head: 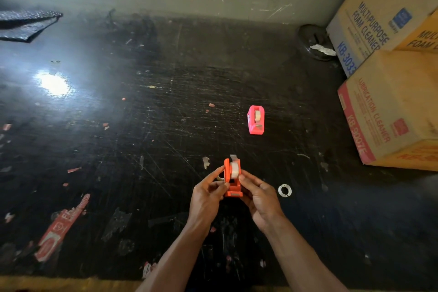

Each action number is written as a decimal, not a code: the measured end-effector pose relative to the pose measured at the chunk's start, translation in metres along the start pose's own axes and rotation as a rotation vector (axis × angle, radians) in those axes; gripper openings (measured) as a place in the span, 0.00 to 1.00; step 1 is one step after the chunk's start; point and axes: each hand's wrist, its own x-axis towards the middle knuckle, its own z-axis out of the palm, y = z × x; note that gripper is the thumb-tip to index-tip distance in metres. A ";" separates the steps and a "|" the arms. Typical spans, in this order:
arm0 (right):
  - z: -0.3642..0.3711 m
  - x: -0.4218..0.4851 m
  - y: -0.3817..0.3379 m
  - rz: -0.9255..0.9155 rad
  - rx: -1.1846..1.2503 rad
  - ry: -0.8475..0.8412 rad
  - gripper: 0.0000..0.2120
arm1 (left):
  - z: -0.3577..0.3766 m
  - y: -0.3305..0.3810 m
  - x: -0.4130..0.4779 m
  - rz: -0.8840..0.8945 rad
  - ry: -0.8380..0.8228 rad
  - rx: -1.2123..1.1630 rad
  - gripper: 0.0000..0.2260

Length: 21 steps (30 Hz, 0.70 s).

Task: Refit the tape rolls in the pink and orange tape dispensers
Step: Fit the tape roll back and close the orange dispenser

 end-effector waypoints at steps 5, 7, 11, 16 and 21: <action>-0.002 -0.003 0.002 -0.011 -0.024 -0.004 0.13 | 0.002 -0.002 -0.005 0.023 0.014 0.023 0.19; -0.003 -0.003 0.005 -0.015 -0.032 -0.004 0.12 | 0.004 -0.005 -0.005 0.021 0.023 0.031 0.19; -0.006 0.002 0.014 -0.005 -0.061 0.024 0.12 | 0.005 -0.013 -0.006 0.017 0.032 0.035 0.20; -0.015 0.009 0.034 0.016 -0.087 0.053 0.13 | 0.001 -0.032 -0.006 -0.024 0.038 0.199 0.19; -0.017 0.015 0.051 0.000 -0.197 0.094 0.10 | -0.001 -0.049 -0.005 -0.012 0.056 0.351 0.20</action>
